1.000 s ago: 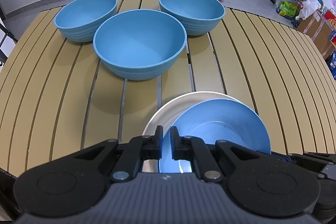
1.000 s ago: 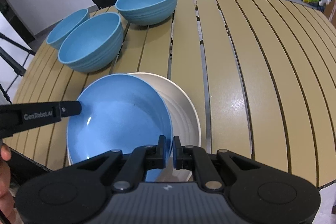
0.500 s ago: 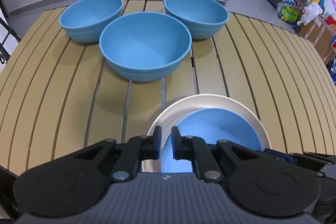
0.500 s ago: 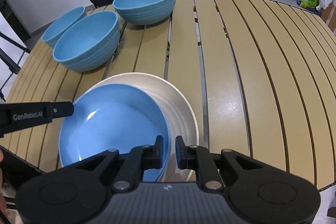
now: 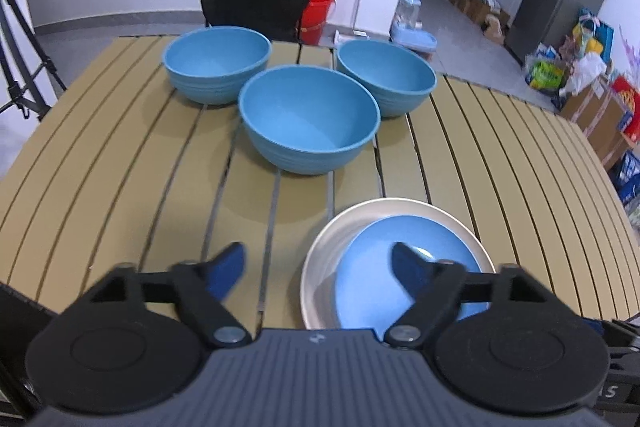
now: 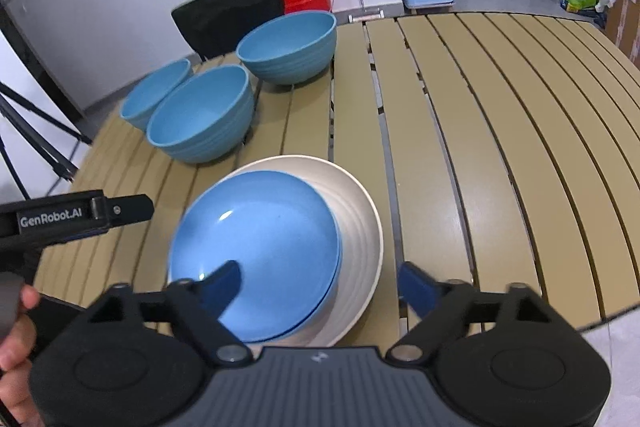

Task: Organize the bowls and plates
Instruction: 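Open both grippers and release the second light-blue plate, then raise both grippers away from the plate stack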

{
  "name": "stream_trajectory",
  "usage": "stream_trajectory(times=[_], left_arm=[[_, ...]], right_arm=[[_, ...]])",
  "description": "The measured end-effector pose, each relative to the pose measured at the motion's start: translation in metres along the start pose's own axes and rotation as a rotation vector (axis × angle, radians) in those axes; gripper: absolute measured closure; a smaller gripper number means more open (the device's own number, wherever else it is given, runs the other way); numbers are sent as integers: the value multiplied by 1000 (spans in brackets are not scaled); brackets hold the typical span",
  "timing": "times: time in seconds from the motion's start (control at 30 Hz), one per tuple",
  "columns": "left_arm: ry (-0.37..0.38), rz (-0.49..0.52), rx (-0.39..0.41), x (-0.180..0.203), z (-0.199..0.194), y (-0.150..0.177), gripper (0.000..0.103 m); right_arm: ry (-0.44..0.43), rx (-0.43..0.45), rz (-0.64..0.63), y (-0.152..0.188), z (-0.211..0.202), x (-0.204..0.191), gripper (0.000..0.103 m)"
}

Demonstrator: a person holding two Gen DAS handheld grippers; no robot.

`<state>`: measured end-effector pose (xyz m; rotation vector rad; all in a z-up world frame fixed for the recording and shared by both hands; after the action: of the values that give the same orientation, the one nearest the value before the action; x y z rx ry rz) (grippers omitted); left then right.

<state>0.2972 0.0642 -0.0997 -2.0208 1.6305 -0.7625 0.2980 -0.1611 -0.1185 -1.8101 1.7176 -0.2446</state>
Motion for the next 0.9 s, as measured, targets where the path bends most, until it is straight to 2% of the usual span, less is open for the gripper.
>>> stream_trajectory(times=[0.07,0.13,0.27,0.6,0.9], left_arm=[[-5,-8,20,-4,-10,3,0],[-15,-20,41,-9,-20,5,0],[-22,-37,65,-18,-38,8,0],[-45,-3,128,-32,-81,23,0],[-53,-24,163,-50,-102,31,0]], right_arm=[[3,14,6,4,-9,-1,8],[18,24,4,7,-16,-2,0],[6,50,11,10,-30,-6,0],[21,80,2,25,-59,-17,0],[35,130,0,35,-85,-26,0]])
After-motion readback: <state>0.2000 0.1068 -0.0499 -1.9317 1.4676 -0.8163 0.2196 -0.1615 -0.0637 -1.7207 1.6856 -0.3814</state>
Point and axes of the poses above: each gripper's, at about its wrist camera, not at the fingertips, and z roughly the way its jaws point, x to its right, y to its underside, the point moved 5 cm from there along z, roughly the way its jaws point, and after that the axes turned 1 degree about x, right-handed, at the moved point
